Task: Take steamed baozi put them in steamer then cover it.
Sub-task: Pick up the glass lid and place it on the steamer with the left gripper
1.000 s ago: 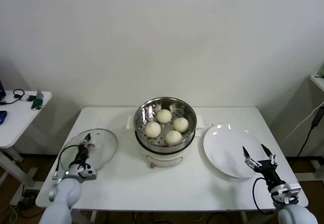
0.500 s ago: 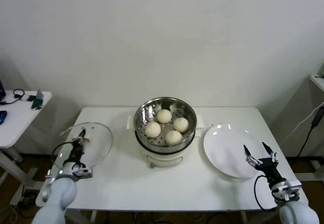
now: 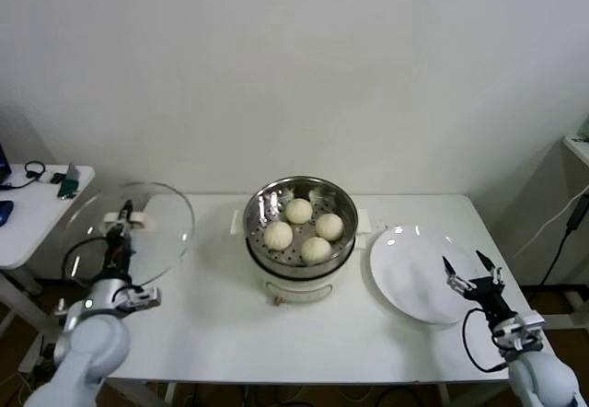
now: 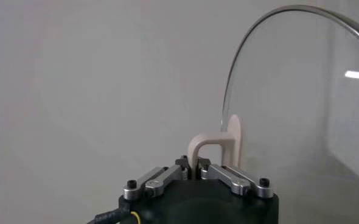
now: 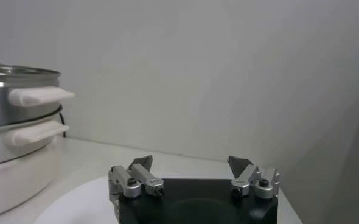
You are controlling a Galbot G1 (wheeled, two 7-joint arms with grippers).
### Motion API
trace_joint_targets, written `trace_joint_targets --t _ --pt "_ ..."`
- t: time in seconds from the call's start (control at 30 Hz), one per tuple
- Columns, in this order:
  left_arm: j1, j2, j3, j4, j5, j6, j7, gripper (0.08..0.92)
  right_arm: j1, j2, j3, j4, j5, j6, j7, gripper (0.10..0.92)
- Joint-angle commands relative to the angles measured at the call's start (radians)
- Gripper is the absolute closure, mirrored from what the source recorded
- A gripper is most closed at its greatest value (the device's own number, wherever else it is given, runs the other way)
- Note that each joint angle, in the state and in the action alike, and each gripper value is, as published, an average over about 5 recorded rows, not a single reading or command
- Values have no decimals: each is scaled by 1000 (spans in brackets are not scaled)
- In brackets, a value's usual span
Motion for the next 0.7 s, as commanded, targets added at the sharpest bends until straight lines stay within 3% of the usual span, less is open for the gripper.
trace_joint_targets --t 0.03,0.13,0.23,0.43,0.7 --pt "-4 253 189 -353 -251 336 9 848 65 -10 -47 -40 -19 -5 3 203" --pt "-84 260 304 -349 -231 366 34 848 89 -4 -70 -53 -35 -8 5 203" --pt "-201 209 436 -319 -174 390 83 848 113 3 -90 -70 -48 -9 9 203" --pt "-393 -10 626 -193 0 392 170 848 138 11 -111 -87 -67 -10 16 203" --pt "-476 -270 736 -12 136 392 236 848 144 6 -106 -102 -73 -6 18 203"
